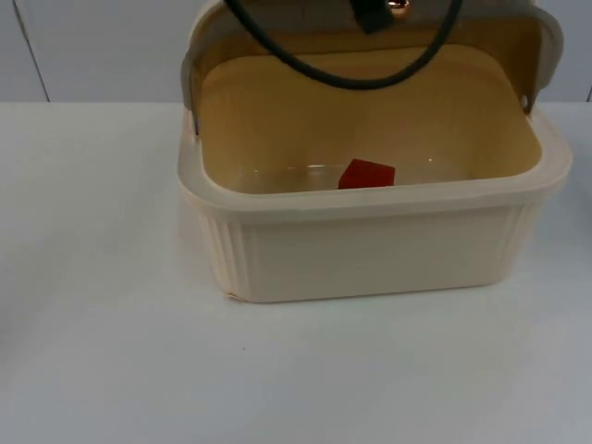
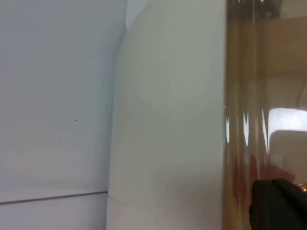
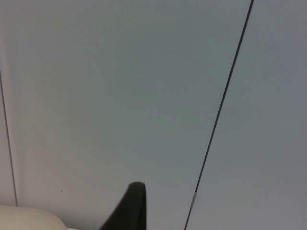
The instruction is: Open the box lid with the left hand, place the block into the box with the right hand, then close the box lid with the left hand.
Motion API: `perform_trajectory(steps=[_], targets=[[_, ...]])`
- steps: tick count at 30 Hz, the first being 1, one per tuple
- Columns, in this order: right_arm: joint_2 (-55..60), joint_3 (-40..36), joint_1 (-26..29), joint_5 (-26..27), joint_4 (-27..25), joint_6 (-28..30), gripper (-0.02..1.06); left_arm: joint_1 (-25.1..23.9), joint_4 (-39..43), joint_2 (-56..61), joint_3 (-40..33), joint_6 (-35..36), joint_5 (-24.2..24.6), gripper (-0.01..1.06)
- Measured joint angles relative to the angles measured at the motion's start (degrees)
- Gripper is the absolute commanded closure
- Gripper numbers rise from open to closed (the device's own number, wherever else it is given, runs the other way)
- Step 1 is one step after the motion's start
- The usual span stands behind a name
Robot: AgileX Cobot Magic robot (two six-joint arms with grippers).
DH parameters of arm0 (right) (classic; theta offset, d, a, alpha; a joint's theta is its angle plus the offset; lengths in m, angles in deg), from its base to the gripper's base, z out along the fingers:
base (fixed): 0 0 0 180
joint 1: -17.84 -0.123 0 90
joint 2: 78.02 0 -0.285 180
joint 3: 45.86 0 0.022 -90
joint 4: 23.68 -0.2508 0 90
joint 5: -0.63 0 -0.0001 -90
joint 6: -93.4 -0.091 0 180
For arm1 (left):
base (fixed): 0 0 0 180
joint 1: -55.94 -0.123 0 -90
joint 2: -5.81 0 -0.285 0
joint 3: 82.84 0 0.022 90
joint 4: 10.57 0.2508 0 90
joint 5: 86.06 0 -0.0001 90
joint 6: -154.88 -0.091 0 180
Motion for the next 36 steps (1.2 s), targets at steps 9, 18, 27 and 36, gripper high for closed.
perform_trajectory(steps=[9, 18, 27, 36], targets=[[-1.05, 0.0, 0.0, 0.36, 0.89, -0.12, 0.11, 3.55, 4.34, 7.14, -16.65, 0.54, -13.93, 1.05], [-1.14, 0.0, 0.0, 0.69, 0.89, -0.6, 0.11, 8.16, 6.35, 10.81, -35.35, 2.2, -22.63, 1.05], [-1.14, 0.0, 0.0, 0.69, 0.89, -0.6, 0.11, 8.66, 7.37, 13.92, -38.65, 5.49, -25.17, 1.05], [-1.14, 0.0, 0.0, 0.69, 0.89, -0.6, 0.11, 8.43, 8.41, 26.47, -38.7, 19.5, -25.03, 1.05]])
